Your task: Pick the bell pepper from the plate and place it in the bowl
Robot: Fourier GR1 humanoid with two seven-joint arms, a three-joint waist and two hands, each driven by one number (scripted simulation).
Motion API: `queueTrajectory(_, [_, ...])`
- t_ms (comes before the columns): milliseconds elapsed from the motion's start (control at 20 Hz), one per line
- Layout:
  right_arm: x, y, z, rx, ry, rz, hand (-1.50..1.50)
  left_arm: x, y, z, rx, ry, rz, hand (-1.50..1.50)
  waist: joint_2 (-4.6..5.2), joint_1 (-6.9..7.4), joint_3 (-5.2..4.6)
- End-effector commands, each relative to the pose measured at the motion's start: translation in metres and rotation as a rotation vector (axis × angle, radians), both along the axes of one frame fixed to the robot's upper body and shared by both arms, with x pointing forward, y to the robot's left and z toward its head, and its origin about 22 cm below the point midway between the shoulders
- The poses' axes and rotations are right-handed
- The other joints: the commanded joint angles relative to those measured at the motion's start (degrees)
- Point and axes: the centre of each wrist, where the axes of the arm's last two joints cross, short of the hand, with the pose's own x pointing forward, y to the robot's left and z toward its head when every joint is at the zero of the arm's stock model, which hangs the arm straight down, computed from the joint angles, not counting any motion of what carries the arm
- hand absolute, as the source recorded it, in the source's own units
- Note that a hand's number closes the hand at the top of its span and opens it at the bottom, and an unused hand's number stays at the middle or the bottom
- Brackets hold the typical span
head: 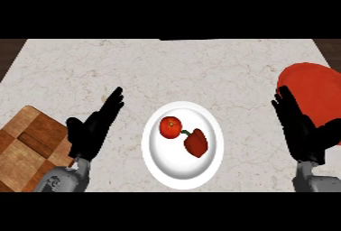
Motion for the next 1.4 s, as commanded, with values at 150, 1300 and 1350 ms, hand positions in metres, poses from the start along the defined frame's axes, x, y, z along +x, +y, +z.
queueTrajectory(150, [0.0,0.04,0.042,-0.061,-0.218,0.143,1.5,0.003,0.002,0.01,0.04,-0.138,-0.098,0.0,-0.62,1.94,-0.08])
queueTrajectory(1300, [0.052,0.137,0.064,-1.175,0.227,0.685,-1.5,-0.002,-0.017,0.011,-0.003,-0.16,-0.185,0.0,-0.68,2.91,-0.36])
queueTrajectory(1350, [0.059,0.137,0.083,-1.19,0.239,0.735,-1.5,0.006,-0.002,0.005,0.004,-0.139,-0.152,0.0,-0.39,2.32,-0.4])
